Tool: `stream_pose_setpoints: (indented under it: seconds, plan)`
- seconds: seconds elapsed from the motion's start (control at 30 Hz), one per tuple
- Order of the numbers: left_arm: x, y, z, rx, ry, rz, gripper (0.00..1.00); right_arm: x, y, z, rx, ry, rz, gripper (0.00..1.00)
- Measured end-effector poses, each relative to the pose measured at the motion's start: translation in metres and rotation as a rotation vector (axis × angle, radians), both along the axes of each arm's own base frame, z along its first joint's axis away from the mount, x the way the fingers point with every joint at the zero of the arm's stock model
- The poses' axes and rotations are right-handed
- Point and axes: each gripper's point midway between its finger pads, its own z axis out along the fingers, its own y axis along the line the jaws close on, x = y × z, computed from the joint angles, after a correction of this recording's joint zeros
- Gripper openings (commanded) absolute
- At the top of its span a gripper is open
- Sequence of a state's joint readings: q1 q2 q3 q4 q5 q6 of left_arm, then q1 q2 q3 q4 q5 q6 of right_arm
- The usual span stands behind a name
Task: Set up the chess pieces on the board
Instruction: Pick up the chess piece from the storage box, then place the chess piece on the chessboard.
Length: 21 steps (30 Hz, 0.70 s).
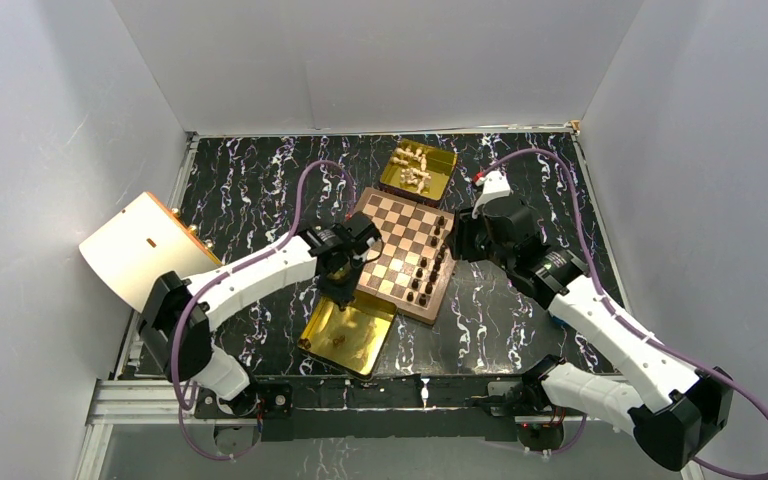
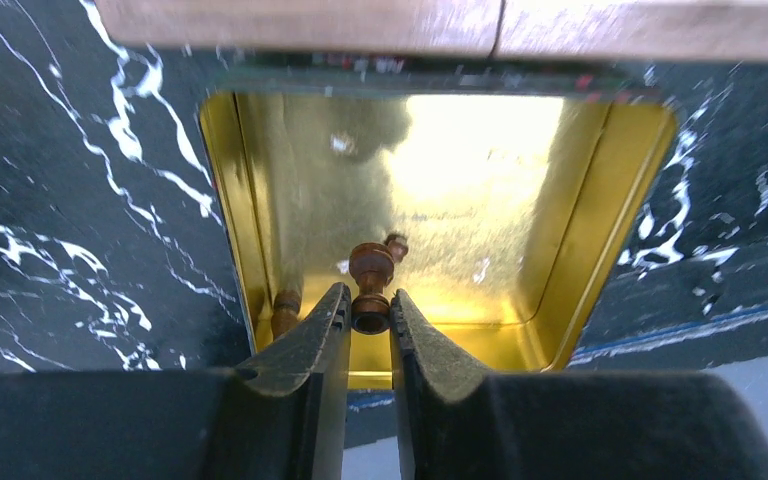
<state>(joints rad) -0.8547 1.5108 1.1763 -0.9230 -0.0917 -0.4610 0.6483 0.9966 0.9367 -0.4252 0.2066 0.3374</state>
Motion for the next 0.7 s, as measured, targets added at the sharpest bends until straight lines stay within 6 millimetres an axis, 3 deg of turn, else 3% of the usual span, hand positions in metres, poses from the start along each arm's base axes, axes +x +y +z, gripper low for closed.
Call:
stream_pose_setpoints:
  seconds: [0.17, 0.33, 0.7]
  plan:
    - [0.029, -0.016, 0.016, -0.010, -0.070, -0.013, 0.15, -0.004, -0.003, 0.001, 0.001, 0.000, 0.001, 0.50]
    - [0.054, -0.031, 0.017, -0.008, -0.093, -0.025, 0.15, -0.007, -0.005, 0.003, 0.005, -0.004, 0.002, 0.50]
    - [0.092, -0.036, -0.013, 0.013, -0.073, -0.005, 0.15, -0.015, -0.009, -0.008, -0.008, 0.027, 0.004, 0.50]
